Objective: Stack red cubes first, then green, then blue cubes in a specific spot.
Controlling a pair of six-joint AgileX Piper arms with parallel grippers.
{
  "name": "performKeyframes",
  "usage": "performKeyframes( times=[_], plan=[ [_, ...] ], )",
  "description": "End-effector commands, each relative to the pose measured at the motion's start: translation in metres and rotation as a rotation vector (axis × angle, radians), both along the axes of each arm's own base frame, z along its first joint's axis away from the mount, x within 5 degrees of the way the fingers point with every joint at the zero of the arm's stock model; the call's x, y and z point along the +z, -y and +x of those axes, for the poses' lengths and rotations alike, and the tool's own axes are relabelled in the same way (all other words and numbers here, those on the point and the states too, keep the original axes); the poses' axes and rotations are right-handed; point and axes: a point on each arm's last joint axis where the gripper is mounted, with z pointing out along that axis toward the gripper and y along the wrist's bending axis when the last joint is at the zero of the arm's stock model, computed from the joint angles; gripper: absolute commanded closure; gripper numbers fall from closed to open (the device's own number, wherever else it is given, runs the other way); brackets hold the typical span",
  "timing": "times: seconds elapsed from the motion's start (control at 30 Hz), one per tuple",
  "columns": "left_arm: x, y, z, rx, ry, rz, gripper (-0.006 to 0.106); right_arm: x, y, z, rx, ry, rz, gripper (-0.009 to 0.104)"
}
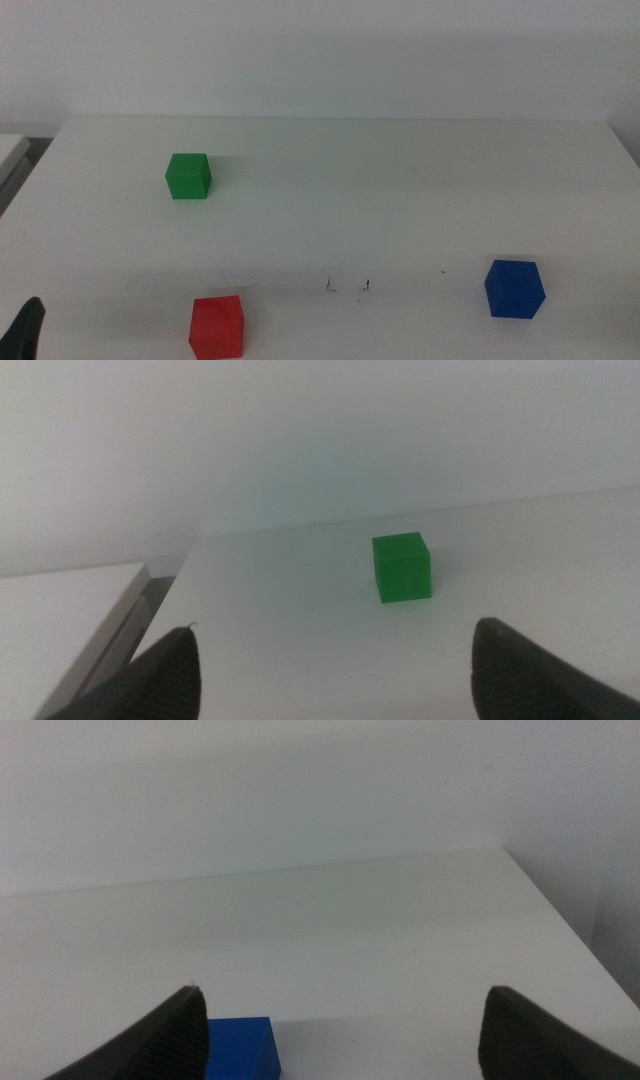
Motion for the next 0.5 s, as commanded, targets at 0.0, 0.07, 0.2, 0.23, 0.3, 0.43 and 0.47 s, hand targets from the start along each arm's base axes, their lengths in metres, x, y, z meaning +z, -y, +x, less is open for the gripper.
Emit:
performKeyframes(
  times=[0.0,0.07,0.2,0.23,0.3,0.43,0.47],
  plan=[
    [0.0021,0.0004,-0.0002,-0.003,0.024,-0.025,0.010,0.0000,0.0004,-0.0001,-0.004,0.013,-0.021,0.010],
    [0.0028,0.0004,-0.0001,-0.003,0.031,-0.025,0.010,0.0000,0.0004,-0.0001,-0.004,0.013,-0.021,0.010],
    [0.0029,0.0005,-0.0001,-0.004,0.031,-0.033,0.010,0.0000,0.0004,-0.0001,-0.004,0.013,-0.021,0.010],
    [0.0029,0.0009,-0.0002,-0.006,0.030,-0.059,0.010,0.0000,0.0004,-0.0001,-0.004,0.013,-0.021,0.010],
    [0.0029,0.0013,-0.0002,-0.008,0.029,-0.092,0.010,0.0000,0.0004,-0.0001,-0.004,0.013,-0.021,0.010],
    [0.0029,0.0014,-0.0002,-0.008,0.029,-0.095,0.010,0.0000,0.0004,-0.0001,-0.004,0.013,-0.021,0.010],
    [0.0029,0.0014,-0.0002,-0.008,0.029,-0.095,0.010,0.0000,0.0004,-0.0001,-0.004,0.013,-0.021,0.010]
  ],
)
